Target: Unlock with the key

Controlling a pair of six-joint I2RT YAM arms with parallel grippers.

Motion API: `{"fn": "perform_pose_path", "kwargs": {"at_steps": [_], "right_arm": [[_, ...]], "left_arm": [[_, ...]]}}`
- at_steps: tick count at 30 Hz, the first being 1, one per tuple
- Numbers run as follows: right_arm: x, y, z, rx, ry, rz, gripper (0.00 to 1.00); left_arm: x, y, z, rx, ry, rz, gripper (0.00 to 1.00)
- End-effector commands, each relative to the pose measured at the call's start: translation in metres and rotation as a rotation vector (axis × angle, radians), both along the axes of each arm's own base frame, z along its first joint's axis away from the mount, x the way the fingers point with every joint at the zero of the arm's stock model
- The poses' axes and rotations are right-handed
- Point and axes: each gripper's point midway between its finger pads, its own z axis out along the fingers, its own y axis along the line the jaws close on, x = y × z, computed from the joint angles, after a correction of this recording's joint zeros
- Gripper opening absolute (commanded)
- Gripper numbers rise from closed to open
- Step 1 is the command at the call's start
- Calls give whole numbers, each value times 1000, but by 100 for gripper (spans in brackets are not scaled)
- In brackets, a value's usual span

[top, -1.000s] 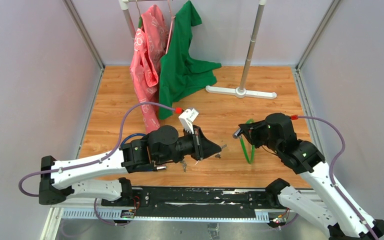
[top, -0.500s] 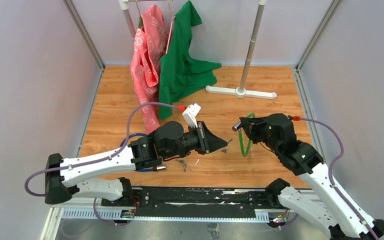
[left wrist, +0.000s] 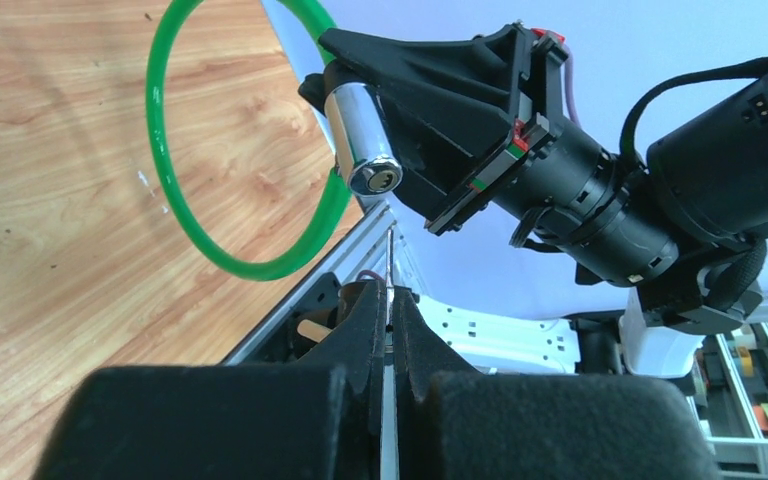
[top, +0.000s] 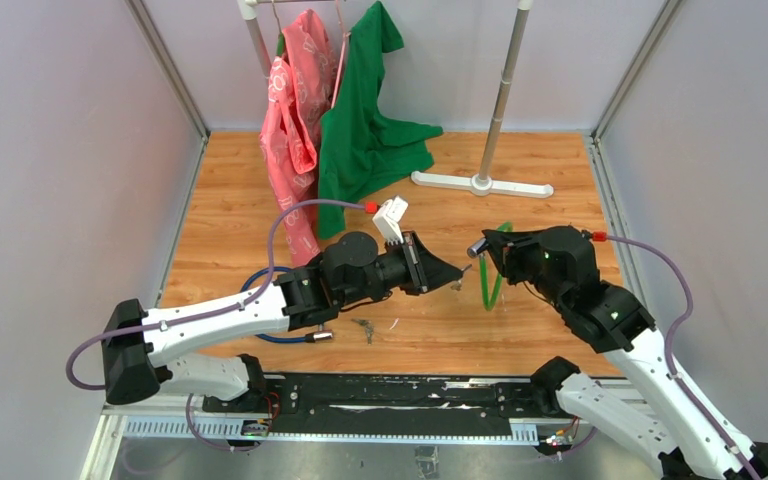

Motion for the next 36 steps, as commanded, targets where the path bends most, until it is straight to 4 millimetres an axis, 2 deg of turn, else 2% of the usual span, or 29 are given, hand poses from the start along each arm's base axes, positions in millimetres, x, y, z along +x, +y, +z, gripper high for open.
{"fn": "perform_pose_path", "kwargs": {"at_steps": [1,6,20,30,36], "right_arm": [[0,-3,15,39,-54,-23,0],[-2,-1,11,34,-43,-9,0],[-5,6,10,58,-53,30,0],[-6,5,14,64,-74,29,0],[-6,10,10,74,-68,51,0]], "left_arm": [[3,-2,15,-53,-52,-12,0],[7,2,12,-46,-56,2,0],[9,0,15,-53,-71,-6,0],[12,-3,6,-40,-42,2,0],[13,-3,8,-44,-47,7,0]]}}
